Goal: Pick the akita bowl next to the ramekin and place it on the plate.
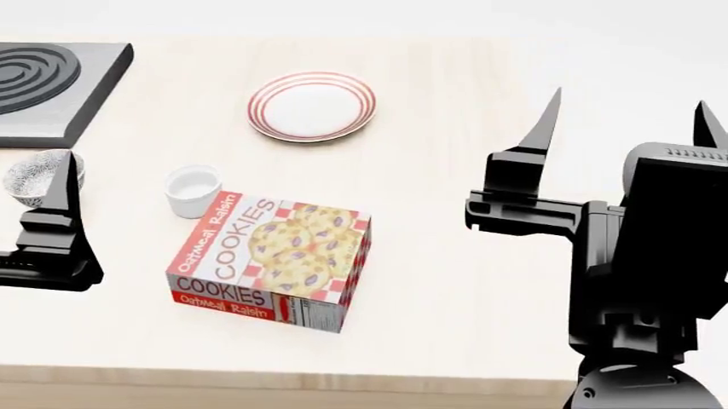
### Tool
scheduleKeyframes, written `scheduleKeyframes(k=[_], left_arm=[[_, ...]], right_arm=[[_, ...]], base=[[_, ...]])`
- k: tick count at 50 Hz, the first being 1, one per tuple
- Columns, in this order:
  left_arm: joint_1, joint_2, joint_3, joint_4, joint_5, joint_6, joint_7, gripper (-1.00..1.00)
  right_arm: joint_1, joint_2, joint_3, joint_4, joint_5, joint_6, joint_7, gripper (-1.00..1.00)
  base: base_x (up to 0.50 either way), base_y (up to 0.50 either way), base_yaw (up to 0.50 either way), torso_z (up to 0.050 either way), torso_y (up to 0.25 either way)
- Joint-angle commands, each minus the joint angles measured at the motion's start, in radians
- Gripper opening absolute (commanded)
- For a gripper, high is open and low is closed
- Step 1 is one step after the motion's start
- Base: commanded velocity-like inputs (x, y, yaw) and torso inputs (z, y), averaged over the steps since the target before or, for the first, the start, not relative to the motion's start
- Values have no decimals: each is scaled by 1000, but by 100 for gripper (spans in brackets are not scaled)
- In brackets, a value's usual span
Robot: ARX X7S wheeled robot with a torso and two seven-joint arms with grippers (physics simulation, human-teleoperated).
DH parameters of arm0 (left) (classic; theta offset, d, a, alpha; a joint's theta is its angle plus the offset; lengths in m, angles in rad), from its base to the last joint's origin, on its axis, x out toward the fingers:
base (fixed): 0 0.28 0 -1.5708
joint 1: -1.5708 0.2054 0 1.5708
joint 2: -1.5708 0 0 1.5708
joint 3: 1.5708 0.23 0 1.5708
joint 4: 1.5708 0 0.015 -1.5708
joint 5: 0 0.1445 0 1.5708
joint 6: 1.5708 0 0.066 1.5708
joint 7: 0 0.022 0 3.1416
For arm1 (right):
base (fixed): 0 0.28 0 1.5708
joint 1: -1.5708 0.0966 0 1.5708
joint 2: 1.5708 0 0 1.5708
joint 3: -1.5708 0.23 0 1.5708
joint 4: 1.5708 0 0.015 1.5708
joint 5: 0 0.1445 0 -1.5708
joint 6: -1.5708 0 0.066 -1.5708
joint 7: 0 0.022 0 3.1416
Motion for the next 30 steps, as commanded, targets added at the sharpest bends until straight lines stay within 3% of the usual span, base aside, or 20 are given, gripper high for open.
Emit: scheduleKeyframes(k=[1, 9, 30], left_arm=[[1, -3, 0, -1, -5, 3, -5, 100], [6, -7, 3, -10, -6, 18, -5, 100], [-1, -8, 1, 1, -21, 1, -18, 100]], right_arm=[[-1, 2, -3, 6, 2, -7, 4, 100], [0, 5, -5, 7, 4, -10, 6, 100], [2, 9, -4, -5, 18, 2, 15, 100]], base=[[0, 0, 0, 0, 0], [62, 0, 0, 0, 0], [219, 0, 0, 0, 0]])
